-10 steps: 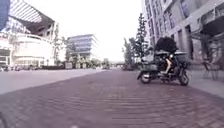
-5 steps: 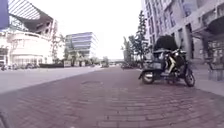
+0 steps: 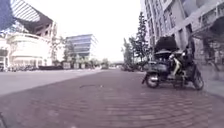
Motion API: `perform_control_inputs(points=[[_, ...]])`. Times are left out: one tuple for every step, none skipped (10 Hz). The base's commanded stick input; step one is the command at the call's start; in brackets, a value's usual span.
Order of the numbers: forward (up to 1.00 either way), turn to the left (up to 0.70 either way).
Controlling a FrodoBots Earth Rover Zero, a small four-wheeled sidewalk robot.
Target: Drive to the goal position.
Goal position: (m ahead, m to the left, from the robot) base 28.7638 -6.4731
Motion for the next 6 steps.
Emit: perform_control_inputs(points=[[0.70, 0.00], [0.70, 0.00], [0.70, 0.00], [0.70, 0.00], [0.70, 0.00], [0.70, 0.00]])
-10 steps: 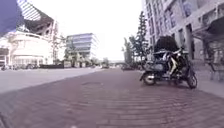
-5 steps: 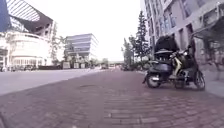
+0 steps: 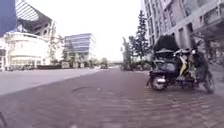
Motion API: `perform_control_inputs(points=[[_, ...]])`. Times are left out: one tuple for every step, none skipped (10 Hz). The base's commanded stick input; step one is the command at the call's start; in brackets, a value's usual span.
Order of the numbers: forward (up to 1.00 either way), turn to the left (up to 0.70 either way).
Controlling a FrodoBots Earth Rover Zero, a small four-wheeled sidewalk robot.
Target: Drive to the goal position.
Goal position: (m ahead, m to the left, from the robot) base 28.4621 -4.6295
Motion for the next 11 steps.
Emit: perform_control_inputs(points=[[0.70, 0.00], [0.70, 0.00], [0.70, 0.00], [0.70, 0.00], [0.70, 0.00], [0.70, 0.00], [0.70, 0.00], [0.70, 0.00], [0.70, 0.00], [0.70, 0.08], [0.70, 0.14]])
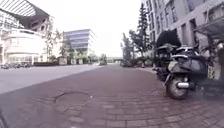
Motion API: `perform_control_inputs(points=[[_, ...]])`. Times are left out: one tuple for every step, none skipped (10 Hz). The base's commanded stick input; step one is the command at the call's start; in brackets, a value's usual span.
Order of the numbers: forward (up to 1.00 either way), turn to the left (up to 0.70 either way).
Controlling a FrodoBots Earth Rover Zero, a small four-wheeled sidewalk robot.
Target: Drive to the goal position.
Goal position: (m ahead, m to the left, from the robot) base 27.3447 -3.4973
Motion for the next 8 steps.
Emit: perform_control_inputs(points=[[0.70, 0.14], [0.70, 0.14], [0.70, 0.14], [0.70, 0.14], [0.70, 0.14], [0.70, 0.00], [0.70, 0.00], [0.70, 0.00]])
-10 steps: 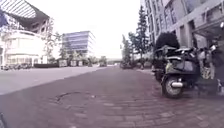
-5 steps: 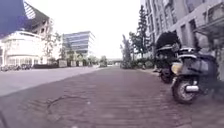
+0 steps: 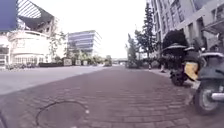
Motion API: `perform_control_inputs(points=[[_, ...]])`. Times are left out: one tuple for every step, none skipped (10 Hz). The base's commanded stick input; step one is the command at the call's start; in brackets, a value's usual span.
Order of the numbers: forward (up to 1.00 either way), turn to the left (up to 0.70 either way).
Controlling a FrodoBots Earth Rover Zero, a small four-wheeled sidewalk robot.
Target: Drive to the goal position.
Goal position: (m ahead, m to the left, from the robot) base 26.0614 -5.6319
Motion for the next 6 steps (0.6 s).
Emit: perform_control_inputs(points=[[0.70, 0.00], [0.70, 0.00], [0.70, 0.00], [0.70, 0.00], [0.70, 0.00], [0.70, 0.00]])
